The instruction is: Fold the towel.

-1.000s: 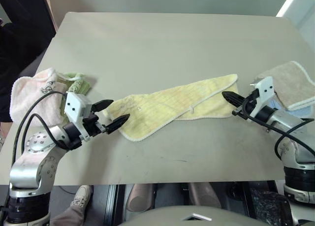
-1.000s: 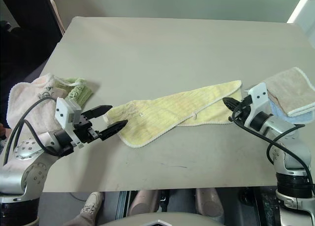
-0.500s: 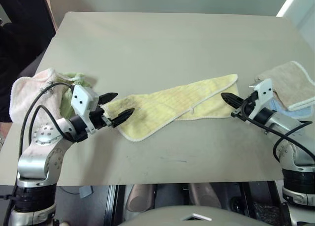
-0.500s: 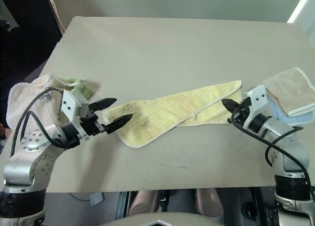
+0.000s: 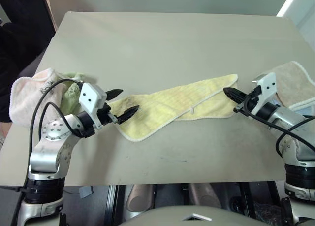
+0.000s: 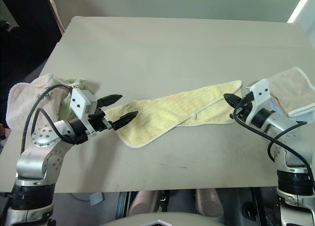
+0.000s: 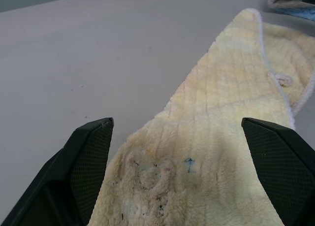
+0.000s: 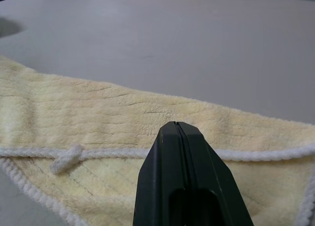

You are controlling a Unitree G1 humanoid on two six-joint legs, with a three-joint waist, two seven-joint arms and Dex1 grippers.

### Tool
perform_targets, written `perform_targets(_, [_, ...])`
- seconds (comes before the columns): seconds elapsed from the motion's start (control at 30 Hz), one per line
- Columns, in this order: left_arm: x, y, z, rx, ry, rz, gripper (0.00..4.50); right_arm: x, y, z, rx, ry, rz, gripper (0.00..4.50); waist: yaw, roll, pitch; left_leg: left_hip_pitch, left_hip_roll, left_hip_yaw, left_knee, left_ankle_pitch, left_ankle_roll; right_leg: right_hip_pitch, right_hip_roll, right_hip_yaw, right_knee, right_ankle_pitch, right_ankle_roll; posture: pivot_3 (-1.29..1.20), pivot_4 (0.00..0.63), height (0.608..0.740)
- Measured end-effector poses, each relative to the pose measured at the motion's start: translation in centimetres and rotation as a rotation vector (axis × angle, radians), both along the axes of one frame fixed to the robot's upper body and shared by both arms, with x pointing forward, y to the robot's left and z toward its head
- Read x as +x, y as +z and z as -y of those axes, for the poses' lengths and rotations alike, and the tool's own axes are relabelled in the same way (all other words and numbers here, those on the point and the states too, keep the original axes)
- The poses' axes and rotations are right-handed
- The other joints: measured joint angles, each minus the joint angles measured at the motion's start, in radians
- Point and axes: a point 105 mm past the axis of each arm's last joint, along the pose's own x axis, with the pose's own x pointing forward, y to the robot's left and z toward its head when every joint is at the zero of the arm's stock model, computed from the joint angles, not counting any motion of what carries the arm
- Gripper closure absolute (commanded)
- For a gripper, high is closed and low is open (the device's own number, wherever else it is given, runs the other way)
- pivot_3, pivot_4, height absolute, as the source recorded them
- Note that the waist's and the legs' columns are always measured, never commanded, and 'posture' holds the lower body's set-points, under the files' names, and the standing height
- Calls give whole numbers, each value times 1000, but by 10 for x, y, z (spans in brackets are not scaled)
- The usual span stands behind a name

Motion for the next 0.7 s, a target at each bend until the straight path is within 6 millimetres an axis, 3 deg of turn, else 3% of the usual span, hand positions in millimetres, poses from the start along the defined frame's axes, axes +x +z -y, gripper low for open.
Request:
perform_targets(0.37, [-34, -10, -3, 337, -454, -139, 27, 0, -1, -1, 0, -1, 0, 4500, 2, 0, 0, -3, 0, -1, 0, -1, -1, -3, 0, 0, 0, 0, -1, 0, 150, 735])
perform_targets(0.53, [-38, -13, -4, 395, -530, -173, 27, 0, -1, -1, -1, -2, 0, 4500, -1, 1, 0, -4, 0, -1, 0, -2, -1, -5, 0, 0, 0, -1, -2, 0, 150, 735])
perform_targets(0.7, [-48, -35, 8, 651, -781, -187, 27, -2, 0, -3, -2, -10, 8, 4500, 4, 1, -1, -7, 0, -1, 0, -3, -1, -9, -1, 0, 2, -2, -2, 0, 150, 735])
